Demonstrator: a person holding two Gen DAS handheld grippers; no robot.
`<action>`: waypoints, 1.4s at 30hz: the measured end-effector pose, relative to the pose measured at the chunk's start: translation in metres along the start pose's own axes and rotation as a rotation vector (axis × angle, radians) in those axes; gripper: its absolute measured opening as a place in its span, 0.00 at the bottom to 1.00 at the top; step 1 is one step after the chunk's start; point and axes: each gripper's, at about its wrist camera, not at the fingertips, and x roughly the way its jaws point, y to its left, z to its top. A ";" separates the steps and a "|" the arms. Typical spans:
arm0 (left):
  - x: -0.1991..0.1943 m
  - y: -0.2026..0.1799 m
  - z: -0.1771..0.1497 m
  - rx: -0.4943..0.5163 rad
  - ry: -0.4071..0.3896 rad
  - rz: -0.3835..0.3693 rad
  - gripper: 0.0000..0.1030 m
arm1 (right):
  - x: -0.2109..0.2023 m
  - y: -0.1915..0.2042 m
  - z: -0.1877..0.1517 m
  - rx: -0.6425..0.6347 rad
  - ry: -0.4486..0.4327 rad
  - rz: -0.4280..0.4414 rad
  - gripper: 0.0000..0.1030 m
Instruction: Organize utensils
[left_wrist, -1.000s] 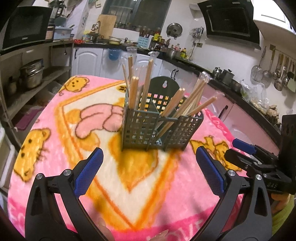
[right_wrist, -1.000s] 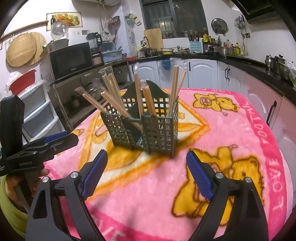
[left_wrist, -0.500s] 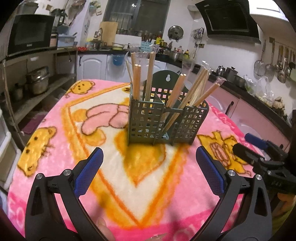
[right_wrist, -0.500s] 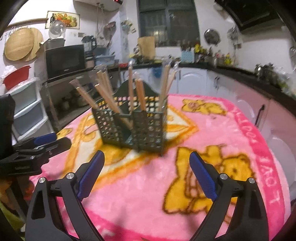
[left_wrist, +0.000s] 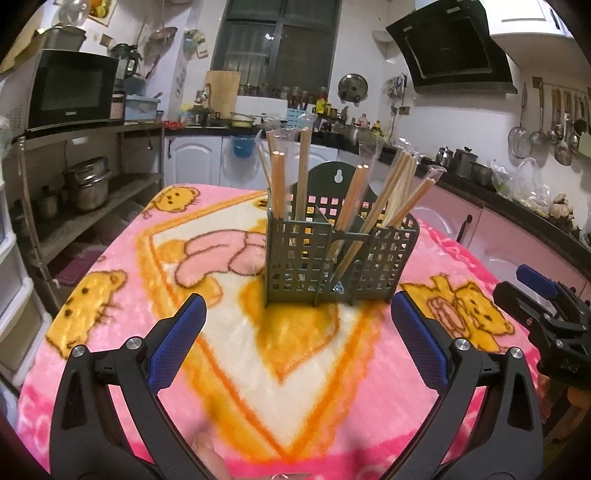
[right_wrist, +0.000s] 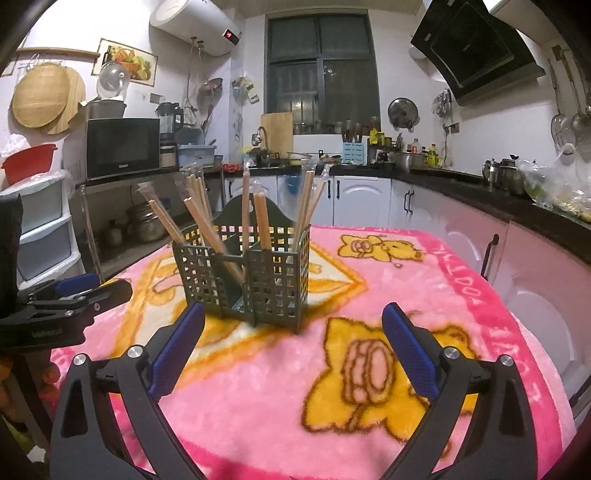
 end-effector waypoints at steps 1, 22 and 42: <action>0.000 0.001 -0.001 0.000 -0.001 0.001 0.90 | 0.000 0.000 -0.001 0.000 0.003 0.005 0.91; 0.000 0.002 -0.012 0.000 -0.039 0.012 0.90 | 0.007 0.005 -0.021 0.005 0.038 0.006 0.94; 0.000 0.002 -0.013 0.002 -0.037 0.016 0.90 | 0.007 0.003 -0.021 0.014 0.037 -0.008 0.94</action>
